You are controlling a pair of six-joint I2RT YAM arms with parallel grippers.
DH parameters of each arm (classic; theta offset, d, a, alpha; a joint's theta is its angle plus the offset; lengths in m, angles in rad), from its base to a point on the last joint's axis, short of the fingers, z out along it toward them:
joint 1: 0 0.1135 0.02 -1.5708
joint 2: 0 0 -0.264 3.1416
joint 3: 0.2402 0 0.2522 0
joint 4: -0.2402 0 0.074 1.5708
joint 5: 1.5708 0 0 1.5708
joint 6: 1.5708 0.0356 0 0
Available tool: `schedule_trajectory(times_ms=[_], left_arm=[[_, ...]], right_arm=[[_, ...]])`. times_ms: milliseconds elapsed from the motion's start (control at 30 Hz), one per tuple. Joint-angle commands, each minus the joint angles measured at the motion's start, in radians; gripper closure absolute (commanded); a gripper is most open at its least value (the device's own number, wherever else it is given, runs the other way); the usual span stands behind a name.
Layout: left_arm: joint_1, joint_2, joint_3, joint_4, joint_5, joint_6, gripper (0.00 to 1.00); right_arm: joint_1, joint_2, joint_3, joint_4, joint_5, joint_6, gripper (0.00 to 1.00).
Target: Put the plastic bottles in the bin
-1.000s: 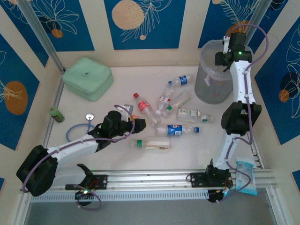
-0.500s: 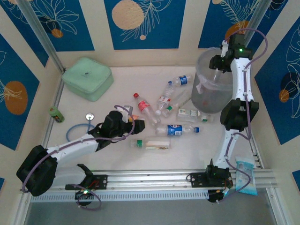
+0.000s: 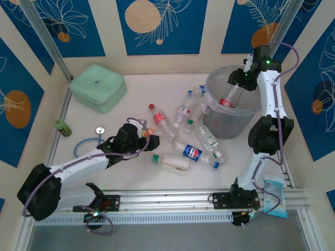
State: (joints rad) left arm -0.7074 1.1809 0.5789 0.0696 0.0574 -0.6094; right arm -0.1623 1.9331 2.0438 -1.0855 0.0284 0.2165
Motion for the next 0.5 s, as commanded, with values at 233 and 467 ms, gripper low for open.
schedule_trajectory(times_ms=[233, 467], left_arm=[[0.002, -0.003, 0.057, -0.079, 0.009, 0.020, 0.19], [0.002, -0.023, 0.067, -0.130, -0.020, 0.013, 0.17]], right_arm=[[-0.086, -0.065, -0.133, 0.050, 0.000, 0.058, 0.82], [-0.089, -0.104, -0.106, 0.086, -0.018, 0.080, 0.36]])
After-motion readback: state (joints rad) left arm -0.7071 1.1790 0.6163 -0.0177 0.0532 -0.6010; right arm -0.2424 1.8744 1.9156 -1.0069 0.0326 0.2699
